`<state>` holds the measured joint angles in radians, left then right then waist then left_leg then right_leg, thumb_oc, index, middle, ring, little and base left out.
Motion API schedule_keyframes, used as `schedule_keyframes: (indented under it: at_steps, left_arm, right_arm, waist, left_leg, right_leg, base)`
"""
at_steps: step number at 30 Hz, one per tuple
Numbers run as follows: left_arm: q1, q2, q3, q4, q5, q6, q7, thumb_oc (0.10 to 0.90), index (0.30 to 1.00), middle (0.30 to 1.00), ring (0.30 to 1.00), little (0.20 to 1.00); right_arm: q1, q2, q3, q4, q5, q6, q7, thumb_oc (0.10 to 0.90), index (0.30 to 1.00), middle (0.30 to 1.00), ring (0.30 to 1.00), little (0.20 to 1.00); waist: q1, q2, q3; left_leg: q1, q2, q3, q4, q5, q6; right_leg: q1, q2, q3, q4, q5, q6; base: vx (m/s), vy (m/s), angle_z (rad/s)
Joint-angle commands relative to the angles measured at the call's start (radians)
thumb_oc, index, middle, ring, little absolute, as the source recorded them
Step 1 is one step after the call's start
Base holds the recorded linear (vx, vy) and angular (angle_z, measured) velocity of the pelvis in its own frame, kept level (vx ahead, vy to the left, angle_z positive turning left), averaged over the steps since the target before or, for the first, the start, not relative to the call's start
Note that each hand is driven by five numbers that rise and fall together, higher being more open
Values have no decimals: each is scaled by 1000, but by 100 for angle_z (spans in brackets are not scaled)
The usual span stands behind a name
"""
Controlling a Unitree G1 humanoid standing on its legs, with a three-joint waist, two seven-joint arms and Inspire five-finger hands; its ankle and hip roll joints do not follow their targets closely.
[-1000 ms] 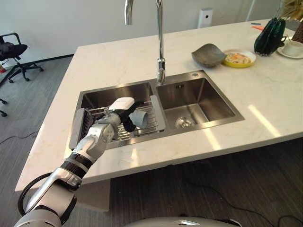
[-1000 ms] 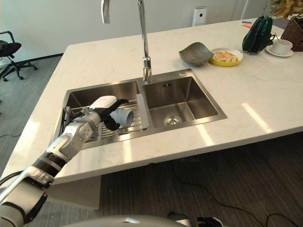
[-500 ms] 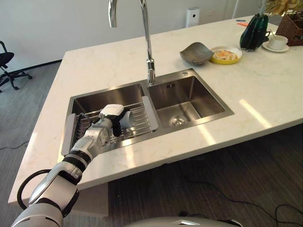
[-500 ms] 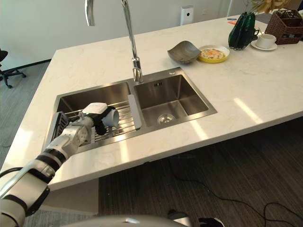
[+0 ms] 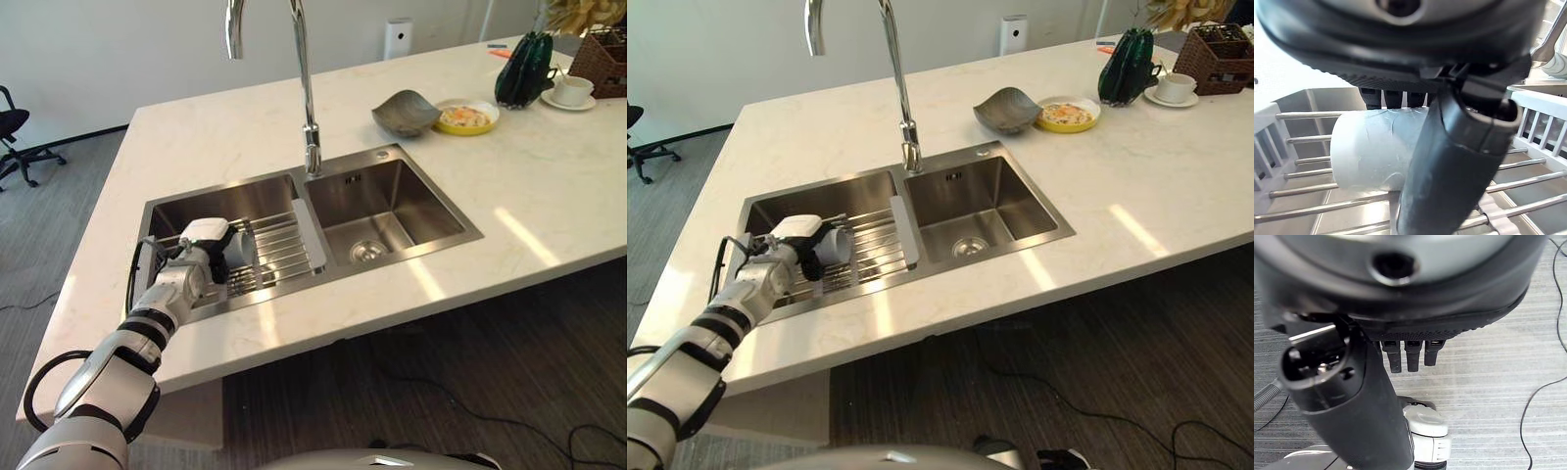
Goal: Place the dishes in the dishwasher.
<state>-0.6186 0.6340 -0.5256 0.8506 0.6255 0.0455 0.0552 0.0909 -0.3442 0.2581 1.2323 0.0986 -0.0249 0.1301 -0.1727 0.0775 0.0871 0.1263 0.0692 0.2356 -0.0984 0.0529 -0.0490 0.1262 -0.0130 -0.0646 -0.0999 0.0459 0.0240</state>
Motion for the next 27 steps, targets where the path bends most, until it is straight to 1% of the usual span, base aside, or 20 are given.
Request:
schedule_keyframes:
  at_steps: [1,3,5,7,8,9,10,11,13,15,16,17,18,21,24,25,26,27]
  left_arm:
    - [-128,90,0,42,-3,1,16,400,300,300,300,300]
    - [-106,111,16,-57,-12,-20,58,400,300,300,300,300]
    - [-72,127,65,-168,-49,-47,116,400,300,300,300,300]
    - [-72,127,65,-168,-49,-47,116,400,300,300,300,300]
    - [-45,132,102,-244,-74,-64,149,400,300,300,300,300]
    - [16,116,199,-380,-129,-90,220,400,300,300,300,300]
    - [43,100,234,-403,-157,-94,237,400,300,300,300,300]
    - [107,36,357,-502,-262,-114,313,400,300,300,300,300]
    - [155,-17,440,-606,-339,-146,355,400,300,300,300,300]
    - [177,-68,505,-696,-457,-187,362,400,300,300,300,300]
    - [193,-91,534,-737,-499,-197,367,400,300,300,300,300]
    - [198,-92,538,-743,-501,-195,365,400,300,300,300,300]
    - [223,-125,577,-834,-573,-233,372,400,300,300,300,300]
    - [299,-132,654,-938,-578,-257,398,400,300,300,300,300]
    - [381,-147,711,-1002,-576,-271,434,400,300,300,300,300]
    - [386,-148,713,-1006,-576,-270,434,400,300,300,300,300]
    - [422,-159,734,-1015,-583,-277,449,400,300,300,300,300]
    - [424,-159,735,-1017,-583,-276,449,400,300,300,300,300]
  right_arm:
    - [-50,1,41,22,-13,-35,-3,800,900,900,900,900]
    - [-45,3,36,20,-10,-41,-7,800,900,900,900,900]
    - [-37,8,29,18,-9,-47,-12,800,900,900,900,900]
    - [-37,8,29,18,-9,-47,-12,800,900,900,900,900]
    - [-32,10,26,19,-6,-49,-14,800,900,900,900,900]
    - [-21,22,16,25,-2,-53,-18,800,900,900,900,900]
    - [-19,23,12,28,-2,-52,-22,800,900,900,900,900]
    - [-8,34,-3,33,-4,-53,-35,800,900,900,900,900]
    - [-2,34,-11,37,-10,-50,-48,800,900,900,900,900]
    - [-1,35,-17,38,-15,-46,-59,800,900,900,900,900]
    - [0,35,-18,34,-16,-45,-62,800,900,900,900,900]
    - [1,33,-17,33,-16,-44,-62,800,900,900,900,900]
    - [6,35,-20,22,-14,-45,-70,800,900,900,900,900]
    - [11,43,-20,6,-17,-48,-77,800,900,900,900,900]
    - [4,54,-6,0,-25,-49,-79,800,900,900,900,900]
    - [4,54,-4,1,-25,-50,-79,800,900,900,900,900]
    - [2,58,2,0,-31,-49,-78,800,900,900,900,900]
    - [3,58,3,0,-31,-49,-78,800,900,900,900,900]
  waist:
    - [11,-37,9]
    - [18,-41,10]
    - [25,-46,11]
    - [25,-46,11]
    - [27,-48,11]
    - [36,-55,10]
    - [37,-56,9]
    - [48,-65,9]
    - [50,-66,6]
    - [57,-68,5]
    - [59,-68,5]
    - [58,-67,4]
    - [67,-66,7]
    - [89,-64,11]
    - [115,-61,18]
    - [113,-61,17]
    - [128,-60,21]
    - [126,-60,20]
  left_leg:
    - [70,-18,36,11,-83,-44]
    - [67,-18,32,11,-83,-44]
    - [65,-18,28,11,-82,-44]
    - [65,-18,28,11,-82,-44]
    - [64,-18,25,11,-82,-45]
    - [60,-19,17,11,-81,-46]
    - [59,-19,15,11,-80,-47]
    - [56,-20,9,11,-80,-47]
    - [54,-19,4,11,-82,-48]
    - [53,-19,0,11,-83,-48]
    - [52,-19,-1,11,-82,-48]
    - [52,-19,-1,11,-82,-48]
    - [48,-18,-6,11,-81,-48]
    - [40,-18,-19,11,-78,-47]
    - [31,-21,-35,11,-71,-49]
    - [30,-21,-36,11,-71,-50]
    - [23,-22,-47,11,-66,-51]
    - [22,-22,-48,11,-65,-51]
  right_leg:
    - [13,-59,-26,21,-52,121]
    - [13,-59,-29,21,-53,121]
    - [13,-61,-33,21,-52,121]
    - [13,-61,-33,21,-52,121]
    - [13,-61,-36,22,-52,122]
    - [14,-62,-40,21,-54,120]
    - [15,-62,-43,20,-54,120]
    - [16,-64,-49,18,-56,117]
    - [17,-66,-55,17,-57,115]
    - [18,-68,-60,15,-56,114]
    - [19,-68,-61,15,-56,113]
    - [19,-68,-62,15,-56,113]
    - [18,-69,-67,14,-56,111]
    - [18,-68,-73,13,-59,108]
    - [18,-70,-88,13,-63,103]
    - [18,-70,-89,13,-63,103]
    - [15,-70,-97,13,-66,101]
    - [15,-70,-98,13,-66,101]
  base:
    - [0,0,0]
    - [0,0,0]
    - [0,0,0]
    - [0,0,0]
    - [0,0,0]
    - [0,0,0]
    - [0,0,0]
    - [28,-9,7]
    - [31,-8,11]
    - [28,-7,13]
    - [17,-6,11]
    - [16,-14,8]
    - [8,-22,5]
    - [6,-27,5]
    - [-4,-31,12]
    - [-22,-33,12]
    - [-16,-21,19]
    - [-64,-77,26]
